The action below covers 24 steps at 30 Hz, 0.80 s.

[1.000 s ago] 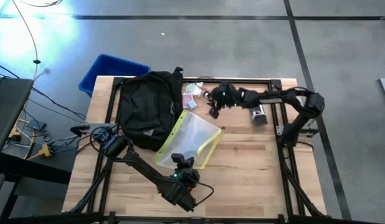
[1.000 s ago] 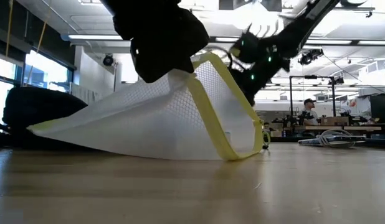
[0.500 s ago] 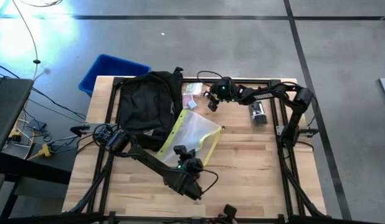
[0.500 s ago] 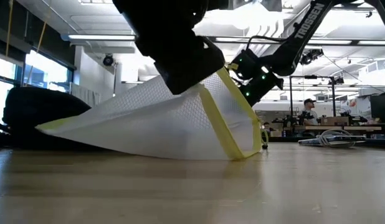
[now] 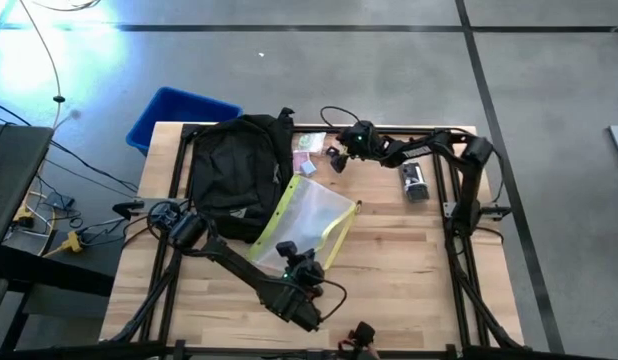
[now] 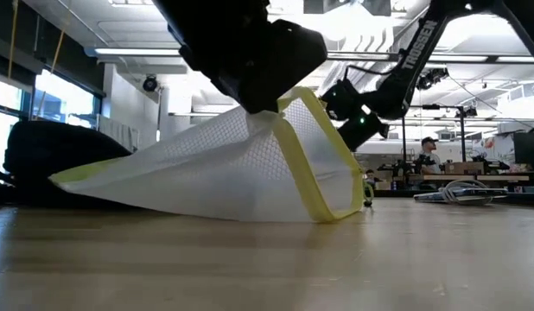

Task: Unpack backpack
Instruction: Put the black charger adapter into the yellow zip bag

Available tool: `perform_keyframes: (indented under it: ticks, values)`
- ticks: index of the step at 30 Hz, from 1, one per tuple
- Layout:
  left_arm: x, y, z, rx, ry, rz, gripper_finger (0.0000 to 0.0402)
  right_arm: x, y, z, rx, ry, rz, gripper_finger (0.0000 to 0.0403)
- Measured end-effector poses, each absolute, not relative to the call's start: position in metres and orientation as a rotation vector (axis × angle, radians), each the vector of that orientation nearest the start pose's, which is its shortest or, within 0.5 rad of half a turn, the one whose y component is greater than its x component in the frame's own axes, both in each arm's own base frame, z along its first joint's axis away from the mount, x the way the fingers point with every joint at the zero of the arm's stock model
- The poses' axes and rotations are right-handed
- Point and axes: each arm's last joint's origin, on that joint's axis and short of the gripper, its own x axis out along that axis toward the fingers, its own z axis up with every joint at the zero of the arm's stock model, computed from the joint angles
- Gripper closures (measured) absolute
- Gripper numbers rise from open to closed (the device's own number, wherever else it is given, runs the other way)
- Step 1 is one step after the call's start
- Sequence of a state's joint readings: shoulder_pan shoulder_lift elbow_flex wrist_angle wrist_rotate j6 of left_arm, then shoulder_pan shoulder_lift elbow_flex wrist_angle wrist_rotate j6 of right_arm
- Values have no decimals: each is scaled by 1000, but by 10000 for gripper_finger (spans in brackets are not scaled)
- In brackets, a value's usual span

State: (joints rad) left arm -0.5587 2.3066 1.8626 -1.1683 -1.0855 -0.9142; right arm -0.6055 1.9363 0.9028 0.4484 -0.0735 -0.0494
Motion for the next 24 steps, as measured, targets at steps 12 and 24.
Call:
perform_keyframes:
  ticks: [12, 24]
  values:
    - [388, -213, 166, 376, 760, 798, 402, 316, -212, 114, 119, 679, -512, 151]
    - [389, -212, 167, 385, 758, 798, 402, 345, -233, 117, 130, 942, -500, 258]
